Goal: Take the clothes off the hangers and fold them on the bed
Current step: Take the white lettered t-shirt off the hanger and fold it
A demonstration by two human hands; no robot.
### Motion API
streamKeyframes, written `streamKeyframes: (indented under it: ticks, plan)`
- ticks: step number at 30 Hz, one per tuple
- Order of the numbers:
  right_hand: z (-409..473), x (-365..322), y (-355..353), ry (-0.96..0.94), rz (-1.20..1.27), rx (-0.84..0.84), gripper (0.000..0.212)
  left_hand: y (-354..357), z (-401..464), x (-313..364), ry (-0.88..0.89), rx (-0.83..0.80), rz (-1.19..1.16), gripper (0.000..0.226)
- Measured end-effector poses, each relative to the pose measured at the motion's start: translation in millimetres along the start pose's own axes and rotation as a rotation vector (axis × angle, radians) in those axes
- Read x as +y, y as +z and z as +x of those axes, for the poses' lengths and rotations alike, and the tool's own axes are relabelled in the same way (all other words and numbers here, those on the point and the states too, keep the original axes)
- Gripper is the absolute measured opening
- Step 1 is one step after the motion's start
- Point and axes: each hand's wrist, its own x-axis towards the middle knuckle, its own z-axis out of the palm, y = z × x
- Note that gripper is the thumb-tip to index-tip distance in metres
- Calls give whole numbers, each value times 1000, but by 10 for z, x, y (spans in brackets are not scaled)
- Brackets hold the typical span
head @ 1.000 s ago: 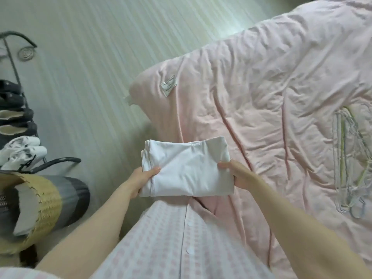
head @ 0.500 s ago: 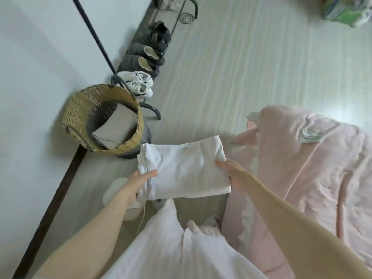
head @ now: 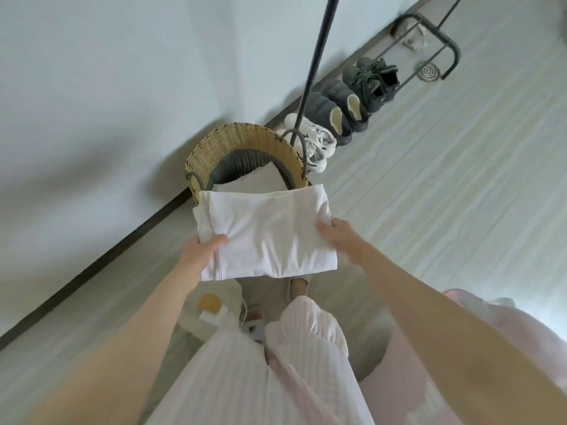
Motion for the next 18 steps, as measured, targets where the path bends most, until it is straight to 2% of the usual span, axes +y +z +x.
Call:
streamKeyframes:
  ticks: [7, 10, 14, 18]
  plan:
    - [1260, -808, 121, -79, -211, -56, 40, 395, 914, 415, 84, 180, -28, 49]
    - [2088, -1109, 269, -117, -392, -99, 44, 648, 1645, 462, 54, 298, -38, 51]
    - [3043, -1185, 507, -199, -618, -108, 26, 935, 2464, 288, 17, 359, 0, 51]
    - [3821, -1000, 759, -215, -695, -133, 27, 1077, 3178, -26, -16, 393, -24, 51]
